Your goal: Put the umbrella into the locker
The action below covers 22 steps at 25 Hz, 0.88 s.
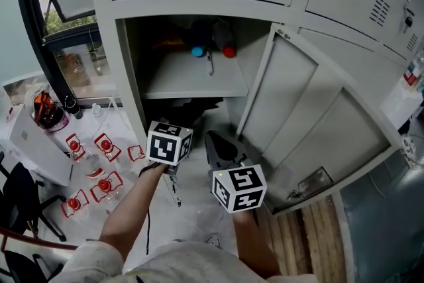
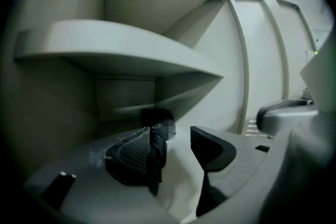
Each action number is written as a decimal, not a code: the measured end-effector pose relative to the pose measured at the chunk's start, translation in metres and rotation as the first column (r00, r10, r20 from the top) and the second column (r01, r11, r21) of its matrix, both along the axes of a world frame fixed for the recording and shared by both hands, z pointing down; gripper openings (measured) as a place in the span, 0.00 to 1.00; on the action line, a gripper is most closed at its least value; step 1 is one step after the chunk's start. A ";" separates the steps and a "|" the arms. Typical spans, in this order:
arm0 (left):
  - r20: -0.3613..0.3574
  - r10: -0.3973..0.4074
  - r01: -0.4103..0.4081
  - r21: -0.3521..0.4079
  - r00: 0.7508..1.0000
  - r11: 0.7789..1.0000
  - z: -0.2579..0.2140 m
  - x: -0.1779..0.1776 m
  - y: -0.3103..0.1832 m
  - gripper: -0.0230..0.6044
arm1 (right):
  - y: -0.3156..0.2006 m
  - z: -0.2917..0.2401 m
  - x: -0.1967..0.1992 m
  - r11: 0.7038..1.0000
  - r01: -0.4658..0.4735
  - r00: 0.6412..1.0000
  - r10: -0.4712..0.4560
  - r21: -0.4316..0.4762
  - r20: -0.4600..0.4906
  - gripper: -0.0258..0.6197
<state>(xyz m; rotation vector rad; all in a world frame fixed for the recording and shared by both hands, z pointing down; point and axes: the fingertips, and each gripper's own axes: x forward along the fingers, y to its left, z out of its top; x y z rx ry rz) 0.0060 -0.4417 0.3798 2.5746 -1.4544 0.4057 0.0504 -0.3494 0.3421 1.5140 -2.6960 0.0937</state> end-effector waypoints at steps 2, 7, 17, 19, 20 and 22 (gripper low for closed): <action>-0.017 0.008 -0.008 0.017 1.000 1.000 -0.006 0.001 0.009 0.43 | 0.002 -0.001 0.000 1.000 -0.002 1.000 0.002 0.003 -0.001 0.04; -0.036 0.017 -0.015 0.059 0.999 0.998 -0.020 -0.001 0.029 0.40 | 0.005 -0.004 -0.004 1.000 0.002 1.000 -0.002 0.011 -0.005 0.04; -0.087 0.010 -0.001 0.096 0.996 0.995 -0.029 -0.018 0.057 0.27 | 0.015 -0.010 -0.011 1.000 -0.007 1.000 0.007 0.022 -0.009 0.04; -0.090 0.009 0.000 0.100 0.996 0.995 -0.029 -0.021 0.062 0.24 | 0.017 -0.012 -0.013 1.000 -0.010 1.000 0.011 0.027 -0.009 0.04; -0.091 0.011 -0.001 0.101 0.996 0.995 -0.029 -0.023 0.065 0.23 | 0.019 -0.013 -0.014 1.000 -0.013 1.000 0.013 0.029 -0.009 0.04; -0.096 0.017 -0.007 0.103 0.995 0.995 -0.029 -0.025 0.070 0.21 | 0.021 -0.014 -0.015 0.999 -0.020 1.000 0.020 0.030 -0.009 0.04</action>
